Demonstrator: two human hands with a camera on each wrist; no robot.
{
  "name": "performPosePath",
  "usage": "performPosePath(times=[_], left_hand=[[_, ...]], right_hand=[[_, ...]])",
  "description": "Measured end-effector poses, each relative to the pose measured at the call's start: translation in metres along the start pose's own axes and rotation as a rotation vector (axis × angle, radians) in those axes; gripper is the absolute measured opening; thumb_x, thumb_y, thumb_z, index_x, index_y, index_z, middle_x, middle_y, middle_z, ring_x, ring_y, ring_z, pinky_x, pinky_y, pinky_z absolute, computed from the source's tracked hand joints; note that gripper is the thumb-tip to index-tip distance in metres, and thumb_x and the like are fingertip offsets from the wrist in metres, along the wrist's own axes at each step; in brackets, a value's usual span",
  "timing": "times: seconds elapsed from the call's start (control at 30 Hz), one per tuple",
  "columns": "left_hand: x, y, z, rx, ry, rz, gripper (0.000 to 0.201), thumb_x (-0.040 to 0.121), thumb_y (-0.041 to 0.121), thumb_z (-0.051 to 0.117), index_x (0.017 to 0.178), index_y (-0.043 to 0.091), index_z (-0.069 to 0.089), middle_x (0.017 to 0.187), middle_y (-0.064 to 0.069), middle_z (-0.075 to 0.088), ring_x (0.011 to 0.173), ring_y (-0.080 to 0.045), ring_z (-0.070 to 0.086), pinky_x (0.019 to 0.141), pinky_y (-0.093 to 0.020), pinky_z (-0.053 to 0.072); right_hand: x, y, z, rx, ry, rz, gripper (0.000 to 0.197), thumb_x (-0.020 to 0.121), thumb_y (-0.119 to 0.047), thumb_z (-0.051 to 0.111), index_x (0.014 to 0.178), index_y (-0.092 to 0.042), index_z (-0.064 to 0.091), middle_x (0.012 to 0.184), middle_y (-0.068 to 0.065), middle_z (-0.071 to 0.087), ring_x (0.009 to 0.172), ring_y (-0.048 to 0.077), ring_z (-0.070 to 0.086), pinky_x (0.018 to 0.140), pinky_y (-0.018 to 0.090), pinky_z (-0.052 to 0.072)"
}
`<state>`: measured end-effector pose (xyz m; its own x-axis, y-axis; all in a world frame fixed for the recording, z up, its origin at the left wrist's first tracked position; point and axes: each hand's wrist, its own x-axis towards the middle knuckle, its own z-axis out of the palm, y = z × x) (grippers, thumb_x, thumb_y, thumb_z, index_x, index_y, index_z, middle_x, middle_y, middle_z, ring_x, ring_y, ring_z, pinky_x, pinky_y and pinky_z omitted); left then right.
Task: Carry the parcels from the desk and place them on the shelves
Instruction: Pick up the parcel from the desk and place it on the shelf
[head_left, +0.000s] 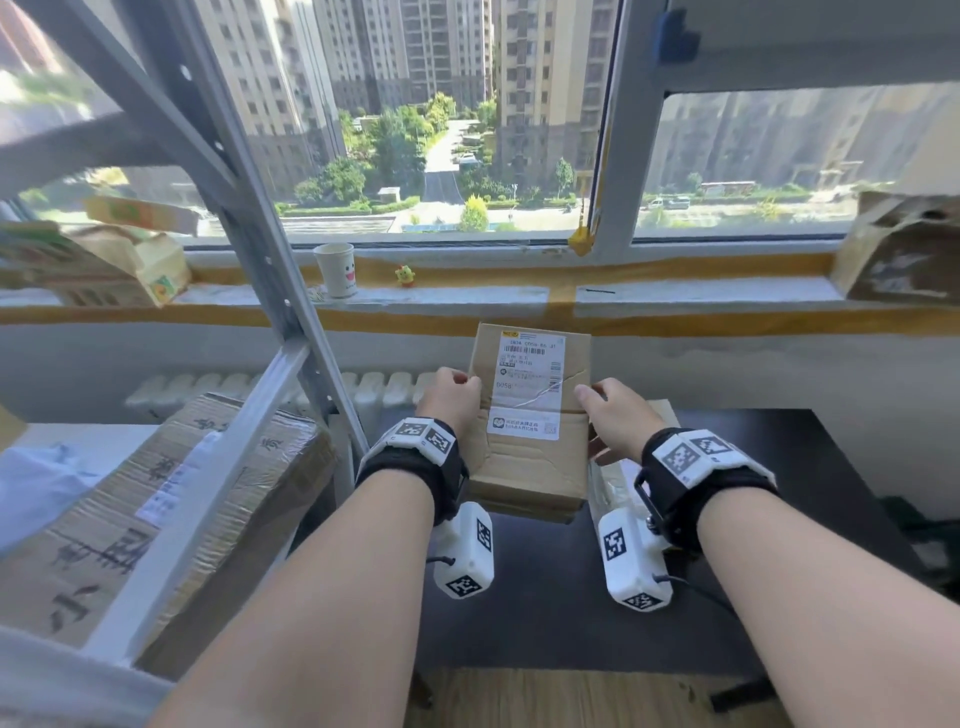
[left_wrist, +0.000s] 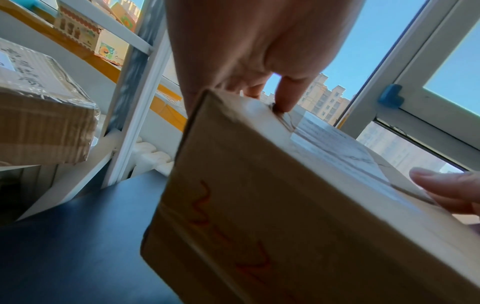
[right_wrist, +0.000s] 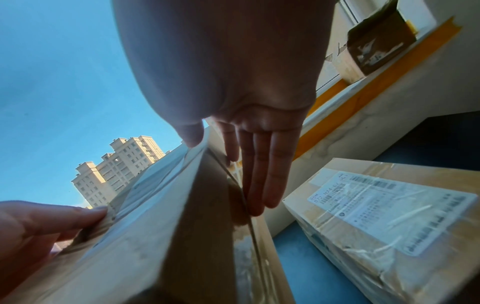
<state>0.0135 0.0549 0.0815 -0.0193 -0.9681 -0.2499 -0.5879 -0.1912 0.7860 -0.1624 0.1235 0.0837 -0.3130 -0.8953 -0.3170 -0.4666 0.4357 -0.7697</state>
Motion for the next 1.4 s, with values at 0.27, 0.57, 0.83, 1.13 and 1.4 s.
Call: performPosePath(times=[0.27,0.57,0.83,1.13,1.4], left_hand=[[-0.021,-0.004,0.001,-0.011,-0.044,0.089,0.039,0.094,0.030,0.043,0.125,0.008,0.055,0.121,-0.008,0.062,0.113,-0.028,0.058,0.091,-0.034,0.045],[-0.098,-0.014,-0.016,-0.073,-0.047,0.112,0.048,0.092,0.045,0.046,0.126,0.012,0.051,0.119,-0.006,0.061,0.105,-0.024,0.057,0.090,-0.034,0.044],[-0.212,-0.061,-0.063,-0.021,-0.014,0.116,0.072,0.088,0.062,0.037,0.131,0.008,0.055,0.137,-0.013,0.056,0.124,-0.032,0.052,0.105,-0.038,0.037],[-0.296,-0.151,-0.161,-0.244,0.061,0.016,0.086,0.048,0.069,0.051,0.113,0.015,0.065,0.110,-0.005,0.071,0.099,-0.024,0.067,0.095,-0.043,0.050],[-0.345,-0.225,-0.257,-0.159,0.016,0.045,0.068,0.059,0.064,0.052,0.101,0.013,0.070,0.098,-0.007,0.072,0.090,-0.025,0.067,0.087,-0.040,0.051]], right_hand=[[-0.039,0.010,-0.002,0.044,0.106,0.003,0.037,0.098,-0.042,0.040,0.111,-0.010,0.053,0.088,0.007,0.067,0.079,0.032,0.073,0.073,0.047,0.062],[-0.123,0.018,-0.005,0.047,0.119,-0.020,0.049,0.093,-0.058,0.041,0.106,-0.012,0.054,0.088,0.011,0.072,0.071,0.030,0.074,0.071,0.046,0.062],[-0.234,0.018,0.025,0.024,0.029,-0.048,0.063,0.090,-0.066,0.041,0.106,-0.007,0.056,0.077,0.016,0.072,0.063,0.033,0.072,0.062,0.045,0.063],[-0.310,-0.016,0.096,0.038,-0.237,-0.083,0.078,0.077,-0.064,0.055,0.120,0.000,0.051,0.071,0.023,0.074,0.052,0.034,0.069,0.058,0.038,0.059],[-0.392,-0.067,0.173,0.041,-0.347,-0.104,0.054,0.088,-0.057,0.053,0.094,-0.004,0.062,0.060,0.018,0.066,0.048,0.029,0.064,0.054,0.032,0.058]])
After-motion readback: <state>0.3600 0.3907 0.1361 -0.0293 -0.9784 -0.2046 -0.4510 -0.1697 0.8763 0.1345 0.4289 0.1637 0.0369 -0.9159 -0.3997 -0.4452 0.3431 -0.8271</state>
